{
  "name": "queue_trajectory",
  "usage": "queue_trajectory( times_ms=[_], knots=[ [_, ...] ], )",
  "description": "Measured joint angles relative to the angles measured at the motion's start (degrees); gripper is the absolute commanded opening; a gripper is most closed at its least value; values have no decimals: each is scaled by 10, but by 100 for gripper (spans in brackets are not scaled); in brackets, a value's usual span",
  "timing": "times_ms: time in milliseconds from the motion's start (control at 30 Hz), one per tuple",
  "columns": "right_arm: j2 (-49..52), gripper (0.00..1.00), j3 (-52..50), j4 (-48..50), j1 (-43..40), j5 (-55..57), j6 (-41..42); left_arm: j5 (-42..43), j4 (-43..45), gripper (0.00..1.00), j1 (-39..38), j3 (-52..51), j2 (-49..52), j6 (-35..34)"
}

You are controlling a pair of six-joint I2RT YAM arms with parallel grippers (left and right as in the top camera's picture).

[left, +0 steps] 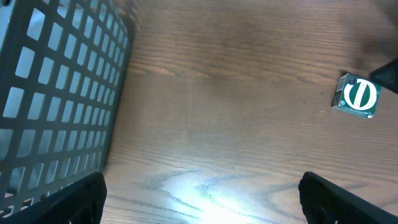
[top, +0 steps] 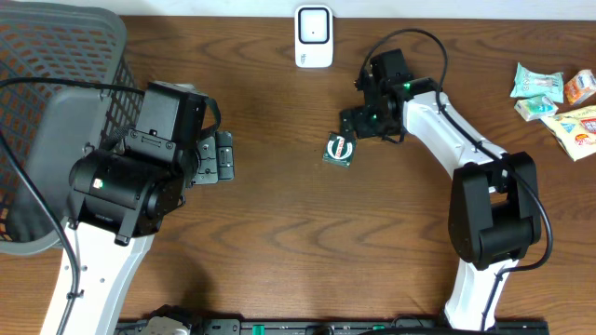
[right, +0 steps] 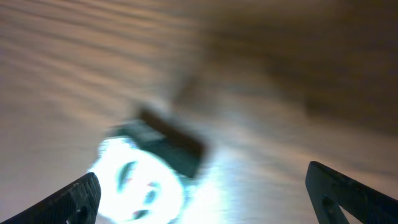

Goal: Scan the item barcode
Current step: 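Lift the Zam-Buk box and reorient it with the right gripper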

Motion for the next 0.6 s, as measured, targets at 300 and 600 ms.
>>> queue_trajectory(
  times_ms=[300,600],
  knots=[
    [0,99,0,-55,18,-71,148,0,0,98,0,0,0,0],
    [0,99,-15,-45,78,85,273,0,0,98,0,0,0,0]
  ],
)
